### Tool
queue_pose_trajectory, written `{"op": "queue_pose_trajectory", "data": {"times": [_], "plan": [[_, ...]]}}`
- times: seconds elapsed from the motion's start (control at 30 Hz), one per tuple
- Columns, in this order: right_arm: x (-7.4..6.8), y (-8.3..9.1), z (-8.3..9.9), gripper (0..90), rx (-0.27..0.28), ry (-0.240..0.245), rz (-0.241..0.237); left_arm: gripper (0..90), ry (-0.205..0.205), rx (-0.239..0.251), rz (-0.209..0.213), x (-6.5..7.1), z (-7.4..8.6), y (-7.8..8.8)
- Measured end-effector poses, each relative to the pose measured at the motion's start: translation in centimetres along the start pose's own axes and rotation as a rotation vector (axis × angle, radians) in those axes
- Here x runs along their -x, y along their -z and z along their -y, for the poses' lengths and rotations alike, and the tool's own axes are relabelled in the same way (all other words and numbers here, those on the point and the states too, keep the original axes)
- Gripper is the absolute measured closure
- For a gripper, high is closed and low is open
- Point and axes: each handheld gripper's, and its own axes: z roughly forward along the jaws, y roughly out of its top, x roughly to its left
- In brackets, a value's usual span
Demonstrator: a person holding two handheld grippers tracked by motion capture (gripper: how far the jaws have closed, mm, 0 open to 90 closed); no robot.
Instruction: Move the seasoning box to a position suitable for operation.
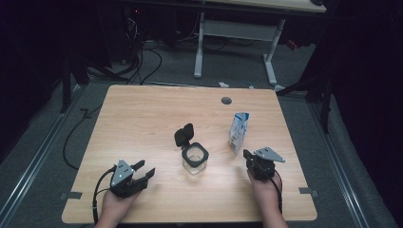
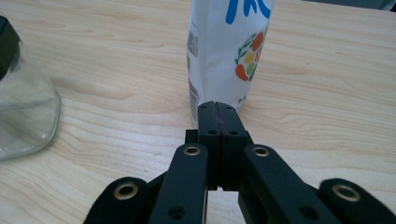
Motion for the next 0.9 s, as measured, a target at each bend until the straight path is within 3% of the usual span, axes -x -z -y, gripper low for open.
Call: {"op": "queue_pose_trajectory", "data": {"times": [0.07, 0.33, 0.43, 0.53, 0.7, 0.9], "plan": [[-0.2, -0.2, -0.2, 81.3, 0.007, -0.005, -0.001, 46.9, 0.002, 0.001, 0.000, 0.0, 0.0, 0.0], [-1.4, -1.8, -1.5, 75.8, 0.001, 0.002, 0.010, 46.9, 0.007, 0.001, -0.002, -0.3, 0.1, 0.2], [-1.6, -2.3, -2.0, 79.0, -0.012, 0.007, 0.047, 46.9, 0.008, 0.000, -0.003, -0.4, 0.1, 0.2], [-1.2, -2.5, -2.0, 89.9, -0.012, -0.013, 0.057, 46.9, 0.008, 0.005, -0.004, -0.4, 0.1, 0.2], [-0.9, -2.1, -1.9, 90.0, -0.018, -0.004, 0.051, 46.9, 0.008, 0.003, -0.004, -0.4, 0.1, 0.2], [-0.2, -0.4, -0.8, 90.0, -0.007, 0.002, 0.027, 46.9, 0.006, 0.005, -0.005, -0.3, 0.0, 0.2]]}}
